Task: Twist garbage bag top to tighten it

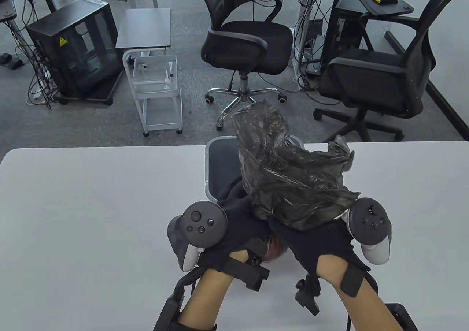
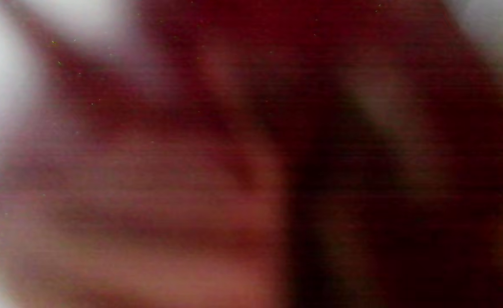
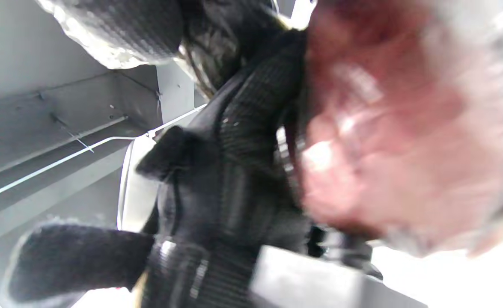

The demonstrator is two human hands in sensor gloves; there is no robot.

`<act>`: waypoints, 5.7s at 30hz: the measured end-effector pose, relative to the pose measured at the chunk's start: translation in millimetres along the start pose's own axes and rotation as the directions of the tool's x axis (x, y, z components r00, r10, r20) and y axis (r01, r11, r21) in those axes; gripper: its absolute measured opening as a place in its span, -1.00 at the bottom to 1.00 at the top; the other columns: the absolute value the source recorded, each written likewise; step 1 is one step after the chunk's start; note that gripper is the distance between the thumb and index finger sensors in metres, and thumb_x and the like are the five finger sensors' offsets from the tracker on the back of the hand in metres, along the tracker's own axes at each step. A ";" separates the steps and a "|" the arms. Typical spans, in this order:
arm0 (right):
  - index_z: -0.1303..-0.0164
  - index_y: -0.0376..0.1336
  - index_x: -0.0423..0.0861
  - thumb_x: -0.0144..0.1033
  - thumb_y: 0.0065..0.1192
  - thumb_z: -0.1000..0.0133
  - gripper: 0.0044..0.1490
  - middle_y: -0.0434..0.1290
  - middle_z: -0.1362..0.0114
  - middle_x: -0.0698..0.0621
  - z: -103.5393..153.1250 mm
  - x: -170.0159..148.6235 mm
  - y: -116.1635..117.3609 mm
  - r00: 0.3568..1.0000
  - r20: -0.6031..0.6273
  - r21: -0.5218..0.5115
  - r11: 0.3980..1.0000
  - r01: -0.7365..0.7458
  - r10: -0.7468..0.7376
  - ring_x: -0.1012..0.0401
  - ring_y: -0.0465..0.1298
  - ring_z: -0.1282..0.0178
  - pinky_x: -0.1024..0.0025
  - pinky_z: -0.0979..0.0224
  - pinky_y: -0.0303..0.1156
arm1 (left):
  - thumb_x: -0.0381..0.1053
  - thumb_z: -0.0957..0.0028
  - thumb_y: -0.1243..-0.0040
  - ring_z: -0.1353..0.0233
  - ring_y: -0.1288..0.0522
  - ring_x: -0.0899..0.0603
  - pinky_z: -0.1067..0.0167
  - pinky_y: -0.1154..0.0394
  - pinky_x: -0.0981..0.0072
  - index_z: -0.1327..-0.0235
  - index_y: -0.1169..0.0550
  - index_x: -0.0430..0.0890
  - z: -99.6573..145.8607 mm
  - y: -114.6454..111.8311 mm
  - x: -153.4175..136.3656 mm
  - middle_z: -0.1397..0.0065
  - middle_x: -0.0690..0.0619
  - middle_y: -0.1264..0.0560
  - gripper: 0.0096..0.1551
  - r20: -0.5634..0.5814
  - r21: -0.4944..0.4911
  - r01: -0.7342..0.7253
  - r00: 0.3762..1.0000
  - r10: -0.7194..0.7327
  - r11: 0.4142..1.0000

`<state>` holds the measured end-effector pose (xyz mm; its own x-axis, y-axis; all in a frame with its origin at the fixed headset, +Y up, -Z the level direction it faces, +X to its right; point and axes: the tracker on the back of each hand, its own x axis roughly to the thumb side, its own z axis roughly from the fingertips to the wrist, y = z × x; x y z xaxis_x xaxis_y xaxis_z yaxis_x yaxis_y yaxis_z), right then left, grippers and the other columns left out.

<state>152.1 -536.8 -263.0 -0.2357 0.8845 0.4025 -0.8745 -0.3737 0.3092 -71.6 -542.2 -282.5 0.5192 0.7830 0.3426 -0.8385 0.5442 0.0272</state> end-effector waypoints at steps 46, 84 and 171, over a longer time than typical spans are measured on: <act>-0.64 -0.38 -0.20 0.46 0.23 -0.12 0.39 -0.20 -0.61 -0.41 57.2 -173.2 71.4 0.869 -0.116 0.075 0.868 0.491 -0.482 -0.49 0.15 -0.42 -0.55 -0.28 0.20 | 0.20 -0.07 -0.20 0.10 -0.79 -0.09 0.24 -0.72 0.02 -0.06 -0.65 0.10 68.4 -85.6 -147.8 -0.19 -0.01 -0.65 -0.61 -0.276 0.011 -0.423 0.870 0.409 0.906; -0.54 -0.42 -0.28 0.27 -0.05 -0.26 0.14 0.11 -0.46 -0.49 65.7 -192.0 58.7 0.814 -0.193 -0.057 0.834 0.549 -0.548 -0.31 0.62 0.04 -0.06 0.06 0.63 | 0.33 -0.14 0.03 -0.40 -0.41 -0.30 -0.21 -0.36 -0.36 -0.54 -0.36 0.30 68.8 -103.3 -148.9 -0.52 -0.03 -0.41 -0.36 -0.254 -0.121 -0.624 0.771 0.583 0.772; -0.55 -0.45 -0.28 0.33 -0.01 -0.25 0.23 -0.14 -0.52 -0.51 67.1 -175.5 53.7 0.886 -0.117 -0.029 0.893 0.449 -0.449 -0.31 0.46 -0.19 -0.25 -0.17 0.41 | 0.40 -0.16 0.04 -0.63 0.06 -0.36 -0.34 -0.13 -0.42 -0.64 -0.23 0.27 77.9 -93.5 -139.2 -0.70 -0.07 -0.05 -0.26 -0.254 -0.132 -0.677 0.729 0.635 0.724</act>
<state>175.0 -730.8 -259.2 0.1345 0.9840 0.1167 -0.8989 0.0716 0.4322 -78.4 -725.6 -259.6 -0.1123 0.9933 0.0289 -0.9370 -0.0961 -0.3358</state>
